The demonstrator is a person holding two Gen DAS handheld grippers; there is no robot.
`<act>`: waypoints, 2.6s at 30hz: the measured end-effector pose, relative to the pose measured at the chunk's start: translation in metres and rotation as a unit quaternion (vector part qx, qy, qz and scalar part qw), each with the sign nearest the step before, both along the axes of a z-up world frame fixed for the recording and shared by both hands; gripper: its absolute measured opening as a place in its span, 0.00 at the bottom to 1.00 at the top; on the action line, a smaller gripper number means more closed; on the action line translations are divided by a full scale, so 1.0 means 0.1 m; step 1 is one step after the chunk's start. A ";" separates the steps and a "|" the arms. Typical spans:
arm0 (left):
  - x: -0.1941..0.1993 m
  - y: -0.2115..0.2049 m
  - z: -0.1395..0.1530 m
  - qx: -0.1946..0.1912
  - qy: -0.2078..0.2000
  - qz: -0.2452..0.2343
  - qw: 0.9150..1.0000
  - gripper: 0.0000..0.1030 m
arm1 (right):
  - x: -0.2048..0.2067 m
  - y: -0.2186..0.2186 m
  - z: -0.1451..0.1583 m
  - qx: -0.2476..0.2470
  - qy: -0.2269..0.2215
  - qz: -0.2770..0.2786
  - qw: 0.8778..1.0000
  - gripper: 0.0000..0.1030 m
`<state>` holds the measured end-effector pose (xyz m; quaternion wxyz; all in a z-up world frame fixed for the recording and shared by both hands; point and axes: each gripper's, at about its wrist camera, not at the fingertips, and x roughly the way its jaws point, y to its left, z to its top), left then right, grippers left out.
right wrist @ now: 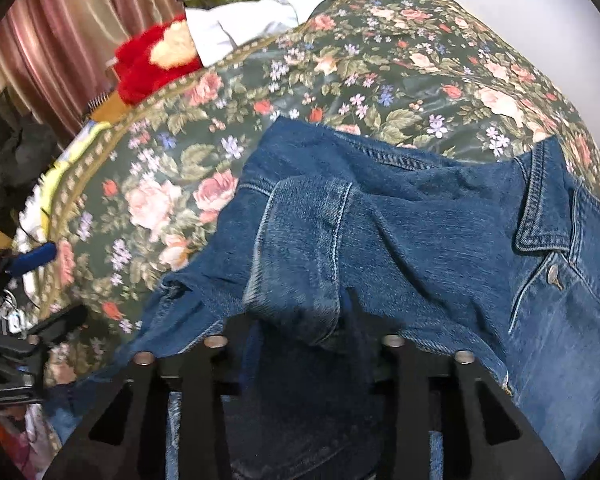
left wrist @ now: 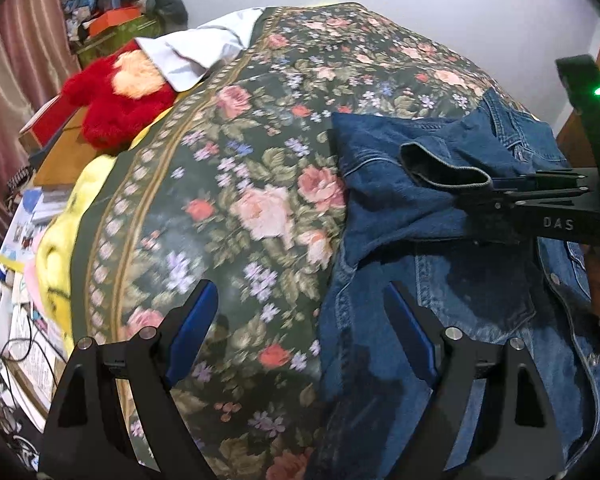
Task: Fold large clothes
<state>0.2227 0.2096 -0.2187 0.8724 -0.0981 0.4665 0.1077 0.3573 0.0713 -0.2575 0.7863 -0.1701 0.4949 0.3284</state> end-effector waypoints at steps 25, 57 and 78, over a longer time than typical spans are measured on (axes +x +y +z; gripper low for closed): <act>0.91 -0.34 -0.70 0.013 0.093 -0.017 0.995 0.88 | 0.05 -1.81 1.06 0.153 -0.071 -0.171 0.971 0.18; 0.96 -1.89 0.57 0.071 -0.013 -0.218 0.973 0.88 | -0.67 -3.89 1.00 0.101 -0.081 -0.360 0.924 0.10; 1.51 -3.63 0.03 0.116 0.025 -0.386 0.915 0.56 | -0.88 -4.63 -0.02 -0.002 0.029 -0.375 0.926 0.10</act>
